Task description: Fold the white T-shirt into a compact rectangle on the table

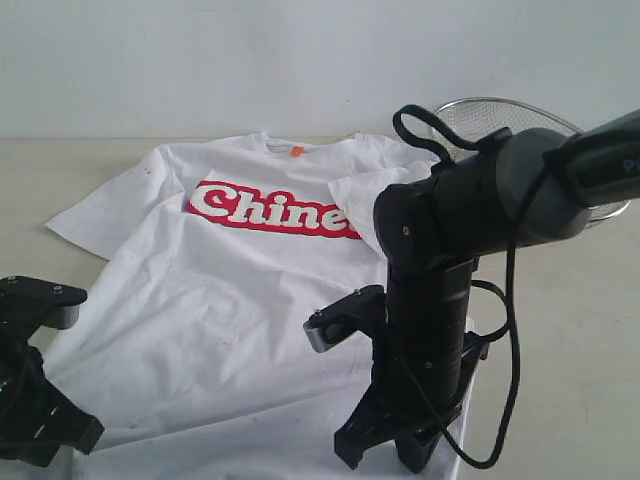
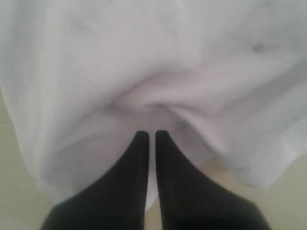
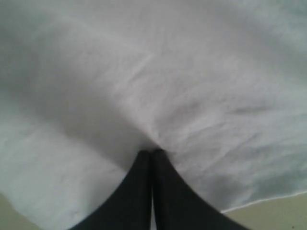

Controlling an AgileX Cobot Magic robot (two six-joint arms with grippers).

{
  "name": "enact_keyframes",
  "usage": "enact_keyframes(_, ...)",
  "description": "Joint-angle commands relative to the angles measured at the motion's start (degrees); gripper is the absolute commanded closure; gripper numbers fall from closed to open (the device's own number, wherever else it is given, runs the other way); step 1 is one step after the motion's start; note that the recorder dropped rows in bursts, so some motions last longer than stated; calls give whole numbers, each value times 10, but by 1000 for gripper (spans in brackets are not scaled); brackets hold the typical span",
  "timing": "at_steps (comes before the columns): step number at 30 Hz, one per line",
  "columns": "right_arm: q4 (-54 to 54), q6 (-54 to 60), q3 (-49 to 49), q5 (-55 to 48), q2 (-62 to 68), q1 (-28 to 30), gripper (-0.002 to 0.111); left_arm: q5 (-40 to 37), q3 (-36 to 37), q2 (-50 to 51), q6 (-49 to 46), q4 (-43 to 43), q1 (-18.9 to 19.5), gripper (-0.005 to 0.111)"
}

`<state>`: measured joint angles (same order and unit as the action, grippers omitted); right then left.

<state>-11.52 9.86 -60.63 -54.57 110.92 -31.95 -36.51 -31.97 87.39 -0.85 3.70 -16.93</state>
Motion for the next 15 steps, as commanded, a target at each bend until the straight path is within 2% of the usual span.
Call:
enact_keyframes(1,3,5,30,6,2,0,109,1,-1,-43,-17,17,-2,102)
enact_keyframes(8,38,1,87,3,2,0,109,-11,-1,-47,-18,31,-2,102)
enact_keyframes(15,105,-63,120,-16,2,1,109,-11,10,-47,-54,74,-2,102)
